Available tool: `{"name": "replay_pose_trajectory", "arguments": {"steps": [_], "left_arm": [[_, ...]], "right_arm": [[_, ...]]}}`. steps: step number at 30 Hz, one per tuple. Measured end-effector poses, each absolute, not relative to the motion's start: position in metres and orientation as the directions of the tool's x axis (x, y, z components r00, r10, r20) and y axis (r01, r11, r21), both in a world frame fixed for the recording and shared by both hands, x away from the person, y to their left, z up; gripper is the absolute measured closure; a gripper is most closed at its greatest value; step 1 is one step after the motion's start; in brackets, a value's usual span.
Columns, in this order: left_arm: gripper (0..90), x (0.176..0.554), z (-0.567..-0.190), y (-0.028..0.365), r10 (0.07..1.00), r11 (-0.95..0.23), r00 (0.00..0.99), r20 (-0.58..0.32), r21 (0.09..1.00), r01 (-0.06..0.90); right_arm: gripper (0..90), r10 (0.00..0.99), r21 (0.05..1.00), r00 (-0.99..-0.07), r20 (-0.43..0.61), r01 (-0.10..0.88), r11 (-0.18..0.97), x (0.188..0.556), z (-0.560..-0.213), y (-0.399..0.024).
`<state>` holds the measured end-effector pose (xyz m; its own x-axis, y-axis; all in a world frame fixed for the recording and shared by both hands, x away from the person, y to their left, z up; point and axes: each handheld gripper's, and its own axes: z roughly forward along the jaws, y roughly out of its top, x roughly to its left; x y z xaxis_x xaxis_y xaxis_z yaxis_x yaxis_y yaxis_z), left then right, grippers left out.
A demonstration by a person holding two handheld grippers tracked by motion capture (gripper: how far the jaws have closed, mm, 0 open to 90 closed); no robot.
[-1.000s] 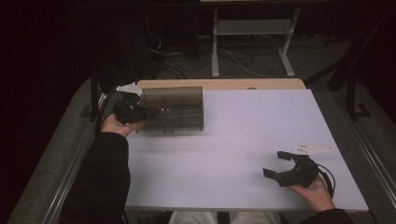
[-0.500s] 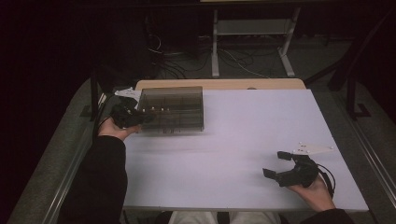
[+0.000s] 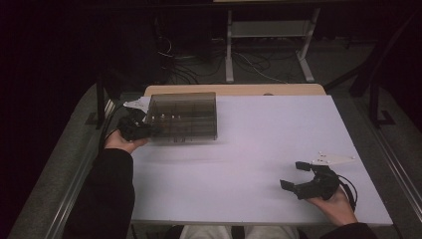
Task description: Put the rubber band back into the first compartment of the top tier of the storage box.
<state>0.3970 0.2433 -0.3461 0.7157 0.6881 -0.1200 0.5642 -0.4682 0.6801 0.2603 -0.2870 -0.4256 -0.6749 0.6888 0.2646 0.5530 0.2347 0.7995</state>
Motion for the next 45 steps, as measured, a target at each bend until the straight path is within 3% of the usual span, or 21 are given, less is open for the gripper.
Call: {"name": "replay_pose_trajectory", "arguments": {"steps": [9, 18, 27, 45], "left_arm": [[82.8, 0.399, -0.35, 0.245, 0.704, -0.448, 0.697, -0.133, 0.679, 0.582], [69.2, 0.398, -0.347, 0.247, 0.711, -0.421, 0.688, -0.147, 0.693, 0.585], [43.2, 0.39, -0.338, 0.244, 0.691, -0.425, 0.709, -0.141, 0.714, 0.557], [8.4, 0.363, -0.329, 0.227, 0.653, -0.357, 0.729, -0.206, 0.765, 0.536]], "right_arm": [[0.1, 0.689, 0.799, -0.674, 0.266, 0.554, 0.234, 0.26, -0.425, -0.287], [0.1, 0.689, 0.799, -0.674, 0.267, 0.554, 0.232, 0.26, -0.425, -0.287], [0.1, 0.688, 0.799, -0.674, 0.267, 0.554, 0.233, 0.26, -0.425, -0.287], [0.1, 0.684, 0.8, -0.677, 0.271, 0.554, 0.231, 0.259, -0.425, -0.287]]}}
